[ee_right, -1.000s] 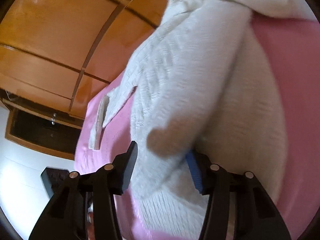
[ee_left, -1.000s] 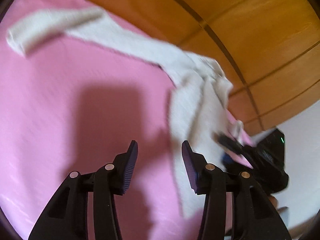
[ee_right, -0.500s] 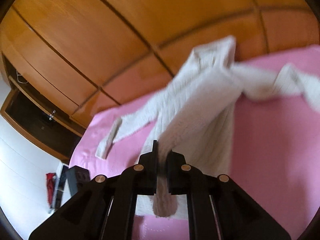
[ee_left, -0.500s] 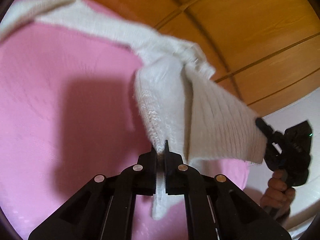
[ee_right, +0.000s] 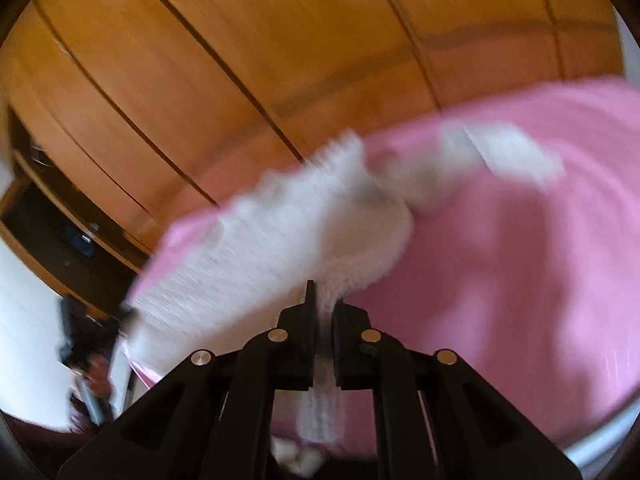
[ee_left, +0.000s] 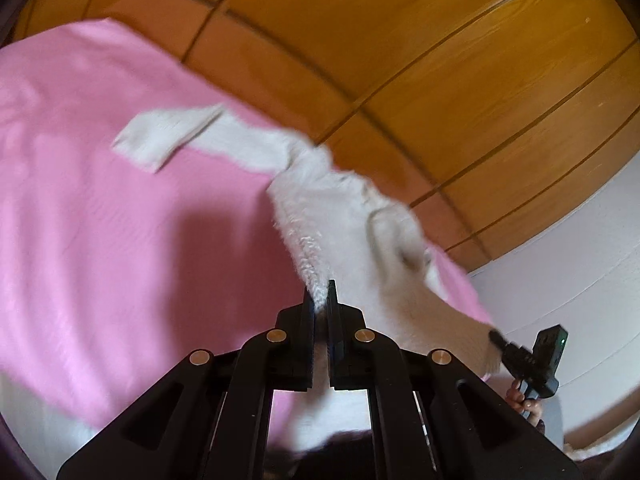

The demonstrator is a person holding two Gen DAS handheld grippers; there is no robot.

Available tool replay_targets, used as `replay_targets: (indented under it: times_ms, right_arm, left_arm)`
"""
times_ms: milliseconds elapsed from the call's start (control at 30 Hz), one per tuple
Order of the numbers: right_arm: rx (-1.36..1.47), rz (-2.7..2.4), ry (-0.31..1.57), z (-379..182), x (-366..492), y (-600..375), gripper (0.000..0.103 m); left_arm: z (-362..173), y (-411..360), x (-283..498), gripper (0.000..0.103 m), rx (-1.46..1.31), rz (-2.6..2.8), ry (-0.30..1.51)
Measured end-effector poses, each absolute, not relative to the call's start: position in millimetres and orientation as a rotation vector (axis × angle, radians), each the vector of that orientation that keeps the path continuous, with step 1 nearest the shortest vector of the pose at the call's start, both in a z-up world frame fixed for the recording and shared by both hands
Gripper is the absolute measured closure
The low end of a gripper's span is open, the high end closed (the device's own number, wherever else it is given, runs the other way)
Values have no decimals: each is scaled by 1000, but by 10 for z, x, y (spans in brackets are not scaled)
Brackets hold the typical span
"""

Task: Fold small clothes

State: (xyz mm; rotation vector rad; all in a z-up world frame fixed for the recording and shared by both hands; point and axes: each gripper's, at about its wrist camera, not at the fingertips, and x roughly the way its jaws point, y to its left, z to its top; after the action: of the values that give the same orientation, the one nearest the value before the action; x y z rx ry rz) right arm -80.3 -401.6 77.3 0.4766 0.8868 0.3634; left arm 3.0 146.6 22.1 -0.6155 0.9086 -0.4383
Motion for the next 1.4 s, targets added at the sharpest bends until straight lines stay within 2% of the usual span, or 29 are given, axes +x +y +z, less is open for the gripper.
replay_targets:
  times_ms: [133,233,300,333,367,400,467,500,533,600,833,900,933,1067,1100,1133,1167,1200,1233,1400]
  right_arm:
    - [476,241,1118,-94,-1010,-4091,98]
    - [458,191,1177,-362,-997,-4046,96]
    - [393,167,1163,-282,-971,-4008,86]
    - [363,147,1146,-211,-954,-4009,72]
    - [345,126,1118,-125,-929,-4022,64]
    - [336,112,1093,-54,-933,-4036,59]
    - [310,113,1030,119,-898,-3951,58]
    - [308,125,1008,176,-878,-3902,53]
    - [310,153,984,223,-821,-3783,48]
    - [301,217,976,199,-759,-3544,45]
    - [270,400,1065,-124,-431,-2541,43]
    - [269,423,1083,-170,-385,-2374,43]
    - [262,427,1081,-189,-349,-2288,41]
    - [253,435,1085,-244,-290,-2168,34]
    - [251,433,1093,-261,-269,-2152,34]
    - [248,432,1099,-281,-252,-2156,33]
    - [246,433,1100,-288,-247,-2149,32]
    - [246,435,1100,-293,-234,-2129,30]
    - [242,434,1107,-294,-235,-2128,29]
    - [229,421,1104,-281,-219,-2069,24]
  left_arm:
    - [-363,1342,-132,100,-591,-344,1064]
    - [-607,1240,-89,99,-565,-302,1105]
    - [-601,1337,-27,98,-583,-256,1083]
    - [-580,1388,11,98,-598,-241,1067]
    - [-524,1518,70,98,-603,-191,1021]
    - [-492,1577,90,98,-592,-166,1000]
    - [-429,1770,229,98,-569,-78,957]
    - [-422,1814,309,90,-572,-54,952]
    - [-425,1897,410,63,-582,-29,941]
    - [-417,1975,530,36,-586,28,904]
    - [-410,1882,1160,33,-305,152,880]
    - [-463,1758,1379,23,-178,192,886]
    - [-509,1704,1489,22,-136,218,886]
    - [-679,1642,1813,23,-42,269,916]
    - [-733,1665,1890,31,-36,285,922]
    - [-762,1707,1941,53,-51,283,932]
    - [-811,1782,1994,65,-88,280,952]
    - [-830,1835,2029,81,-124,280,956]
    - [-806,1945,2020,92,-181,267,939]
    - [-471,2404,1896,95,-283,253,878]
